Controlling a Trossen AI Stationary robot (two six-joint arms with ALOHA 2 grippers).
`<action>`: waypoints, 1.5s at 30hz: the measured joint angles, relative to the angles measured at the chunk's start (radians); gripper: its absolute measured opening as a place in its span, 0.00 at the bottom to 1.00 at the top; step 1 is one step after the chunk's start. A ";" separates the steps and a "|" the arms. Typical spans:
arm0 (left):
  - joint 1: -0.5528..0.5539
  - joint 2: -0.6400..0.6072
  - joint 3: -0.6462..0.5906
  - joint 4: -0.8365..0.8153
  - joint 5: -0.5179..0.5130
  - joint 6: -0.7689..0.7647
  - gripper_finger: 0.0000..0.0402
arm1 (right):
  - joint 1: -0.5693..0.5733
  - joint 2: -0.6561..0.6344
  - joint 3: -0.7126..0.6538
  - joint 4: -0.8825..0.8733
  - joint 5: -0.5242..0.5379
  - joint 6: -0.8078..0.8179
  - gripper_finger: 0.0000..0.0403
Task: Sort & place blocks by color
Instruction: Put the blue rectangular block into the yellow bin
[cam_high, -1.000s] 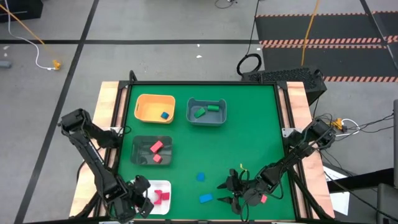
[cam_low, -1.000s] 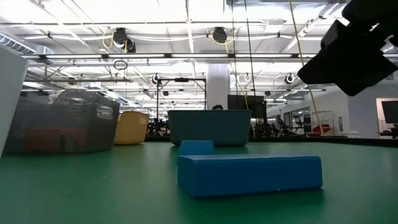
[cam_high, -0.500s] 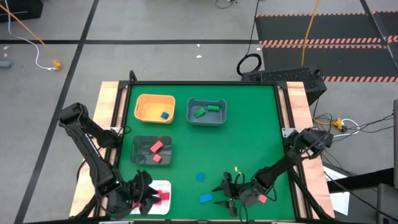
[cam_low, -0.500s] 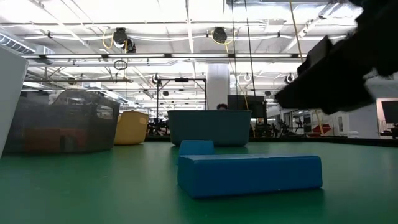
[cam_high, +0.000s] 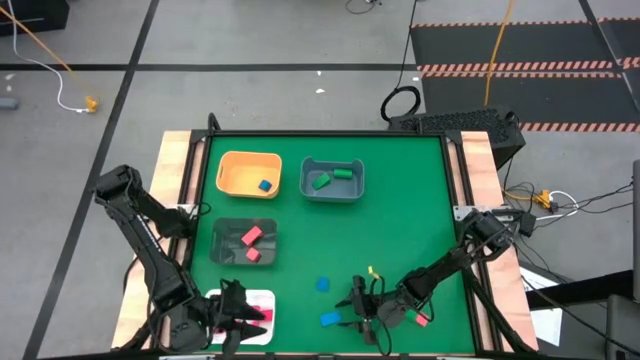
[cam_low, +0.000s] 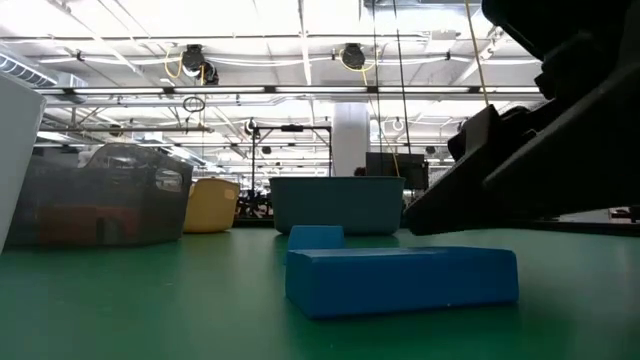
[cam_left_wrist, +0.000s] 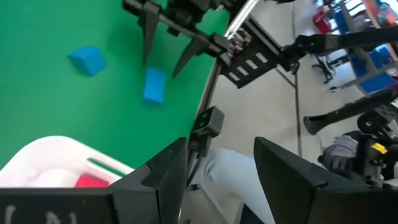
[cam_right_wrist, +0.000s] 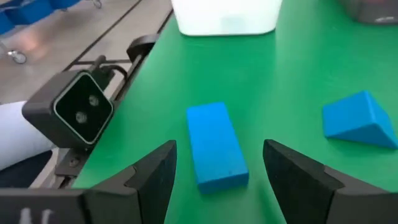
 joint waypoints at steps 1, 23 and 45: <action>0.000 0.000 0.000 0.010 -0.001 0.012 0.46 | 0.000 0.000 0.003 -0.001 -0.007 -0.002 0.57; 0.006 0.000 0.000 0.038 -0.006 0.036 0.46 | -0.018 0.139 0.035 0.120 0.005 0.014 0.57; 0.078 0.000 0.000 0.044 -0.002 0.071 0.46 | -0.026 -0.015 0.043 -0.100 -0.132 -0.141 0.28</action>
